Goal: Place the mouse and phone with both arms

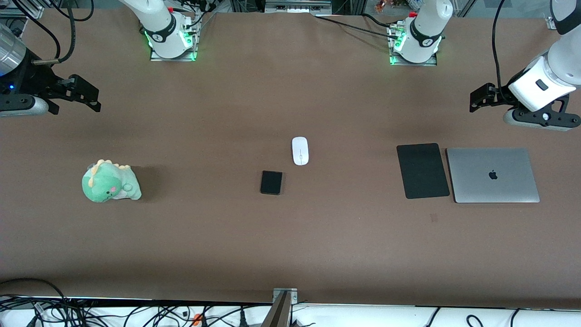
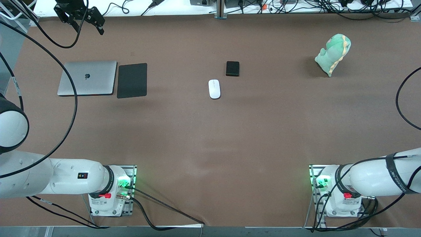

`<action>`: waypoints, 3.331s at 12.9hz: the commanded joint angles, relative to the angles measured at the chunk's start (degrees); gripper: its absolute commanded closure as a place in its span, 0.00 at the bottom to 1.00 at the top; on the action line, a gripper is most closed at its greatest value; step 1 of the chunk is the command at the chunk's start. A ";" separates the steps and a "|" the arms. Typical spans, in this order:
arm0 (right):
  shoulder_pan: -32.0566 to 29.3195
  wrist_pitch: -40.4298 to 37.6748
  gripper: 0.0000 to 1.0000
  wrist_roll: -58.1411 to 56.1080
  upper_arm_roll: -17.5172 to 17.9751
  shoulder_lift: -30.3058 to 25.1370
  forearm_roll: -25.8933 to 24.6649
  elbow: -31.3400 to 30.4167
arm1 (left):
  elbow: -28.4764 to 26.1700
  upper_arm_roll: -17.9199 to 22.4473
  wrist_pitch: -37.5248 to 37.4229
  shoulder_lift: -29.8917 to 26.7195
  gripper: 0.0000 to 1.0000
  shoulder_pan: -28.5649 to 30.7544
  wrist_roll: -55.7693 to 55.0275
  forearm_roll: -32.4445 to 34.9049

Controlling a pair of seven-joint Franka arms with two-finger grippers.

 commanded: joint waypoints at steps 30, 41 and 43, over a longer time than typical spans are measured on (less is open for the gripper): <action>-0.31 -0.47 0.00 -0.48 0.03 -0.23 -0.02 0.08 | 4.20 -18.61 29.95 32.16 0.00 -17.55 -42.35 5.05; -0.05 0.06 0.00 -0.74 0.12 0.38 -0.02 0.43 | 4.29 -18.35 47.76 46.95 0.00 -27.16 -70.63 26.81; 0.04 0.24 0.00 -1.52 0.12 0.47 -0.02 0.43 | 4.29 -18.35 47.76 47.04 0.00 -27.17 -70.54 26.90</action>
